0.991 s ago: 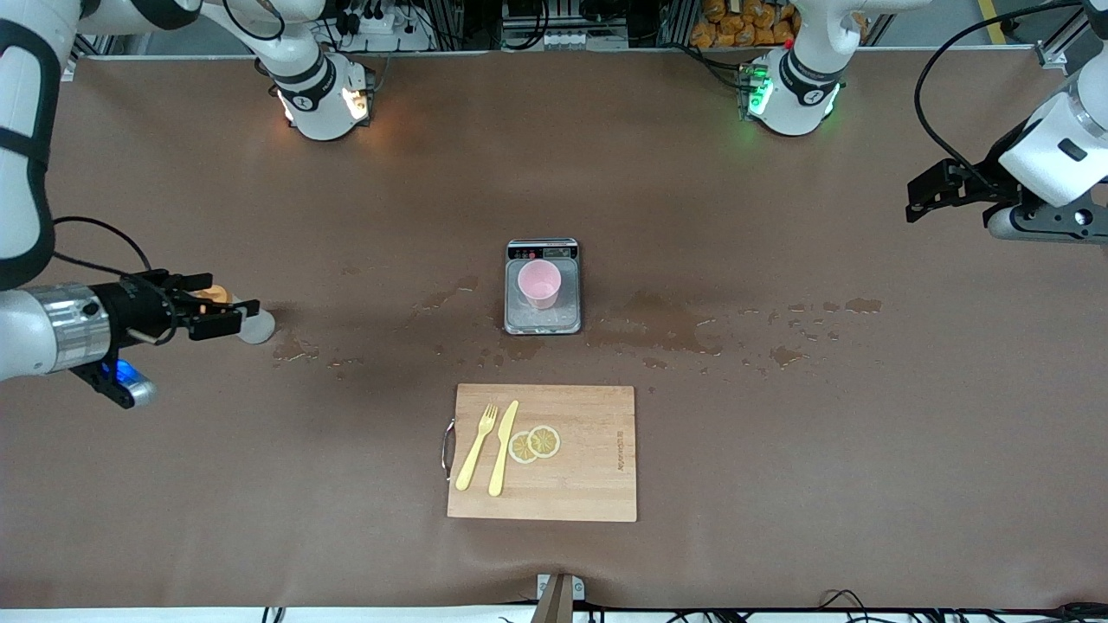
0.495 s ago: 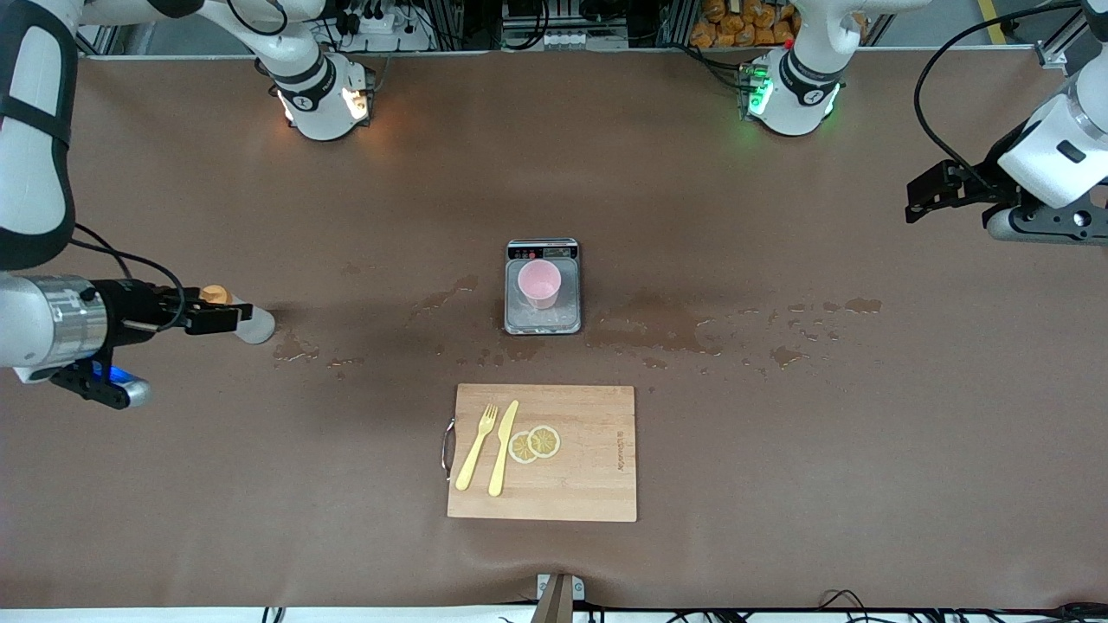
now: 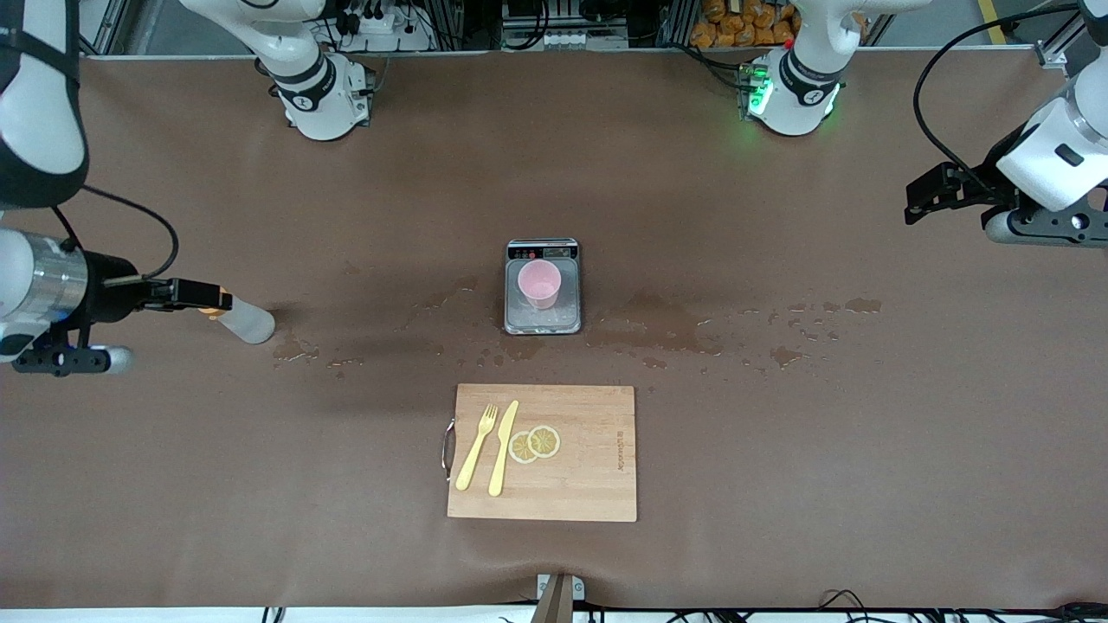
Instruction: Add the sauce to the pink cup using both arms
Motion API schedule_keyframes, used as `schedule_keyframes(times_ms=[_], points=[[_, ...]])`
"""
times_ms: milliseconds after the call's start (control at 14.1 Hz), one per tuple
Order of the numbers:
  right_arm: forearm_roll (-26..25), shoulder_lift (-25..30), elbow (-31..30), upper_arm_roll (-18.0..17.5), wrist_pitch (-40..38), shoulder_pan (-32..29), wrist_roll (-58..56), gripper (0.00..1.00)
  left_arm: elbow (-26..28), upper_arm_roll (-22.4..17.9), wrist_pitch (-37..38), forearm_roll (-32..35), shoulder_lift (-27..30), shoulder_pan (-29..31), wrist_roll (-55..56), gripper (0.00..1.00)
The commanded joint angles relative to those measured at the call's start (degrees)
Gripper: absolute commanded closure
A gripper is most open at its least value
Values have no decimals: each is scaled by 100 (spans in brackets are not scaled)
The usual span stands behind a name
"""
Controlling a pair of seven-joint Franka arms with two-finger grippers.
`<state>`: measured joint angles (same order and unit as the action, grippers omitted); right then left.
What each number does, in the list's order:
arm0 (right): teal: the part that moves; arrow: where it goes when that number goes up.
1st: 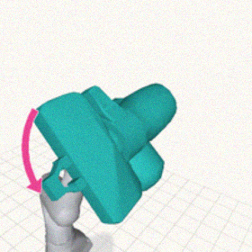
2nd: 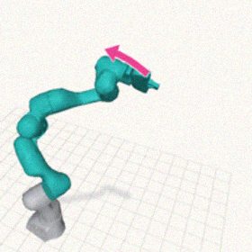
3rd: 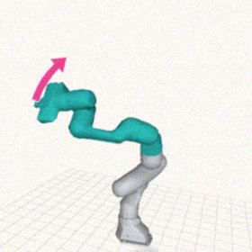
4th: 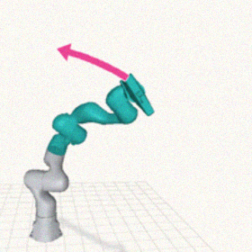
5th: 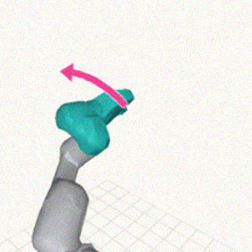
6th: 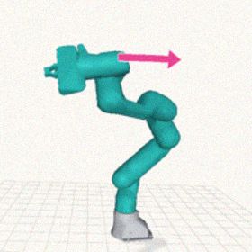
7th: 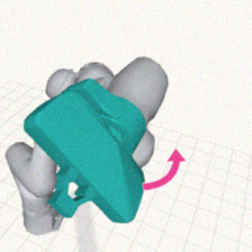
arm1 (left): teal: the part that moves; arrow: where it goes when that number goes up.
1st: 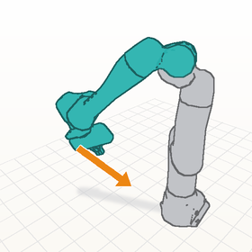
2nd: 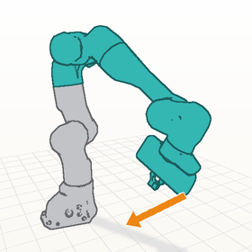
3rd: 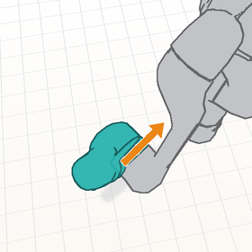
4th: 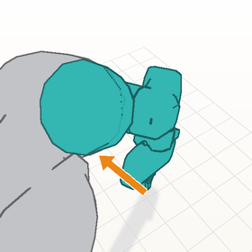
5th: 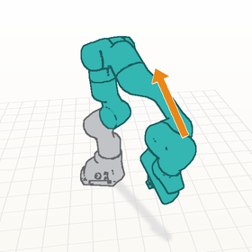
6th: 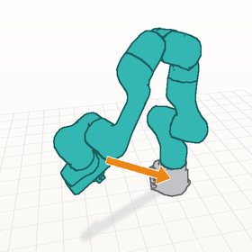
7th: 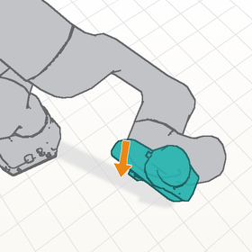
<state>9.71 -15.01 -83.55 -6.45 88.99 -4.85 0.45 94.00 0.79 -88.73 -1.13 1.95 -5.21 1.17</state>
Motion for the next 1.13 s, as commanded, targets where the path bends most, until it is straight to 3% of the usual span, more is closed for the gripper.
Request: schedule_keyframes(times_ms=[0, 425, 778, 1062], points=[[-109, 1139, -1723, -14, 952, -51, -466, 0, -40, 9, 66, -54, 7, 38, -12, 0], [-294, 1299, -1805, -41, 1156, 63, -475, 0, -40, 9, 66, -54, 7, 81, -12, 0], [-592, 930, -638, -41, 735, 142, -642, 0, -40, 9, 66, -54, 7, 82, -12, 0], [-750, 860, -434, -32, 699, 124, -660, 0, -40, 9, 66, -54, 7, 82, -12, 0]])
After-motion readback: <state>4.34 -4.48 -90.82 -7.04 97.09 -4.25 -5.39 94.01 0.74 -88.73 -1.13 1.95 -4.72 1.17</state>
